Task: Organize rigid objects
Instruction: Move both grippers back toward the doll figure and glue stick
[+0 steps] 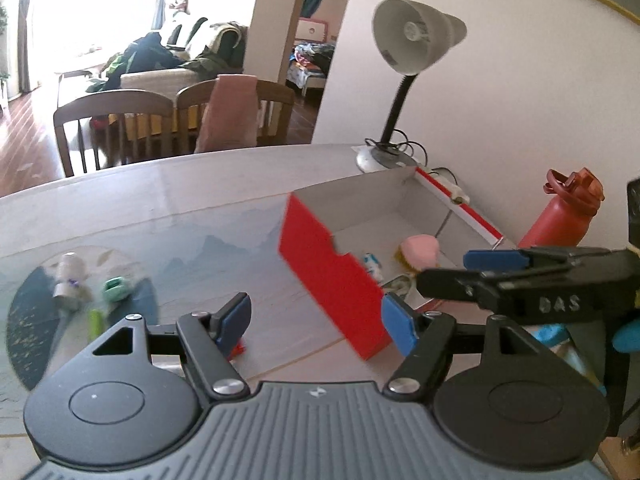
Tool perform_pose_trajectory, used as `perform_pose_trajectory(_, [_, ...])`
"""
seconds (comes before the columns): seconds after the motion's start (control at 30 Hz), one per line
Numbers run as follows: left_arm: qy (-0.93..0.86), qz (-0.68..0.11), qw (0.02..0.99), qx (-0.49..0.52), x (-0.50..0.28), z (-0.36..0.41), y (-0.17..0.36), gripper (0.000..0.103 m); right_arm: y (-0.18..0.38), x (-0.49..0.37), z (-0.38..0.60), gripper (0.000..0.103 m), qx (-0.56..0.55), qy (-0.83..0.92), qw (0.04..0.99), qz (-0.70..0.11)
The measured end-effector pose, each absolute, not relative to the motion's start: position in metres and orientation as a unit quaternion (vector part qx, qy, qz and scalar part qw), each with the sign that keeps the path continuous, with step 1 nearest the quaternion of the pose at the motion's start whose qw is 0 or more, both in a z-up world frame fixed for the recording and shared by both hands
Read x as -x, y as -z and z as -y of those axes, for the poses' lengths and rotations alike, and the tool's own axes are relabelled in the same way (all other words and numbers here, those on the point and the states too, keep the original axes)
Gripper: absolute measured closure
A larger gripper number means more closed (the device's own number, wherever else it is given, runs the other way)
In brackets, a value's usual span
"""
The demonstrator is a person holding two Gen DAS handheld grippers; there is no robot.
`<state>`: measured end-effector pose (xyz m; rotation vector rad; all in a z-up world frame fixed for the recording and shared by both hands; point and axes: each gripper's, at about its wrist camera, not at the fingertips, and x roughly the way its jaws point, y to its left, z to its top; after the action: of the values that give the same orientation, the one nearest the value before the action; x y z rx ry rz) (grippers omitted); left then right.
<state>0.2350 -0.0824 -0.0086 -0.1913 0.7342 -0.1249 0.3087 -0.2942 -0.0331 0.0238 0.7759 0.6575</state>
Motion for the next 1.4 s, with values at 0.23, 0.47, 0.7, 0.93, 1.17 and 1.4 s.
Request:
perform_pose_trajectory(0.23, [0.049,-0.355,0.927,0.113,-0.207,0.039,0.016,0.021,0.04,-0.279,0.267,0.007,-0.014,-0.325,0.868,-0.375])
perform_pose_trajectory(0.47, [0.038,-0.367,0.921,0.127,-0.186,0.002,0.039,0.019,0.055,-0.265,0.239,0.007,-0.011,-0.32,0.86,-0.397])
perform_pose_trajectory(0.7, [0.025,-0.374,0.919,0.124,-0.17,-0.023,0.066,0.008,0.077,-0.26,0.212,0.006,0.01,-0.307,0.851,-0.426])
perform_pose_trajectory(0.93, [0.013,-0.382,0.916,0.124,-0.166,-0.035,0.093,0.0,0.105,-0.263,0.179,0.007,0.041,-0.291,0.84,-0.456])
perform_pose_trajectory(1.17, [-0.009,-0.4,0.91,0.11,-0.168,-0.038,0.121,0.0,0.139,-0.28,0.154,0.011,0.062,-0.243,0.827,-0.504])
perform_pose_trajectory(1.4, [-0.007,-0.427,0.898,0.108,-0.175,-0.03,0.143,0.0,0.155,-0.285,0.136,0.014,0.082,-0.228,0.819,-0.52])
